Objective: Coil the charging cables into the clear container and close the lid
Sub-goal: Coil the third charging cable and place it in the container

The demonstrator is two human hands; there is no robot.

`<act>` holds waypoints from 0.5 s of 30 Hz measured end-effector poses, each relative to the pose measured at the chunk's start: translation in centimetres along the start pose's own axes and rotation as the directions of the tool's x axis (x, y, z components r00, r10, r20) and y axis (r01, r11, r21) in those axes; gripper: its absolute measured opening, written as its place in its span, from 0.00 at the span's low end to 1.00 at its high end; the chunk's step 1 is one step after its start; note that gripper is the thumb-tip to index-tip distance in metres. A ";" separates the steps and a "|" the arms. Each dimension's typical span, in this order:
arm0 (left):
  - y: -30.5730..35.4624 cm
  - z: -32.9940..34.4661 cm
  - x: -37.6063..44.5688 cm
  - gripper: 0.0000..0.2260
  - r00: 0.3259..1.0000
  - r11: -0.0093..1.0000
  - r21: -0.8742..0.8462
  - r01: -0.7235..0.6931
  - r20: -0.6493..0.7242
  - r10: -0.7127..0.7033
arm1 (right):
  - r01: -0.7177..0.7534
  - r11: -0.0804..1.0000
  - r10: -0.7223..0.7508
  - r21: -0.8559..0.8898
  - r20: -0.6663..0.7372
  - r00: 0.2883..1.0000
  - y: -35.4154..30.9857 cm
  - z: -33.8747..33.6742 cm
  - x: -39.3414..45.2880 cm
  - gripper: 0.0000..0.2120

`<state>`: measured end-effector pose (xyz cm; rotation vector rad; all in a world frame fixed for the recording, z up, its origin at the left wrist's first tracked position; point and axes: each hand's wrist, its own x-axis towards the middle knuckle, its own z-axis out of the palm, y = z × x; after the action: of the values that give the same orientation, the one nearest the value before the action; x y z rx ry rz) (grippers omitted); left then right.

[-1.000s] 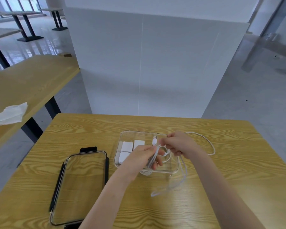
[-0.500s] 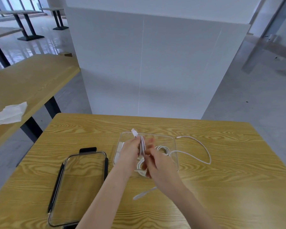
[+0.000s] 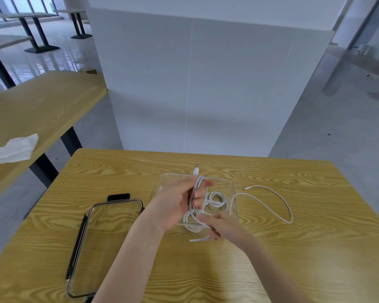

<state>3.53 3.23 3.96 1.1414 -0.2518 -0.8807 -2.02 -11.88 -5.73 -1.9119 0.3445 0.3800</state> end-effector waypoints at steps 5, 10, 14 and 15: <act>-1.0 0.1 -0.3 0.18 0.995 0.949 0.305 0.075 0.042 -0.091 | -0.146 0.965 0.119 -0.218 -0.130 0.984 -2.0 -2.8 1.6 0.23; -1.9 0.0 0.7 0.17 0.990 0.891 0.432 0.142 -0.070 -0.124 | -0.080 0.991 0.054 -0.103 -0.236 0.970 -5.7 -4.4 0.7 0.18; -2.9 0.4 1.6 0.16 0.985 0.843 0.520 0.136 -0.166 -0.056 | 0.019 0.964 -0.076 -0.265 -0.209 0.975 -7.5 -3.4 -0.7 0.17; -3.1 0.4 1.8 0.16 0.980 0.836 0.532 0.130 -0.197 -0.027 | 0.034 0.950 -0.101 -0.311 -0.201 0.974 -7.8 -3.1 -0.9 0.16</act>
<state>2.96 1.27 1.02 1.7682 -0.3171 -0.7884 0.68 -11.92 2.28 -2.2715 0.3773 0.1863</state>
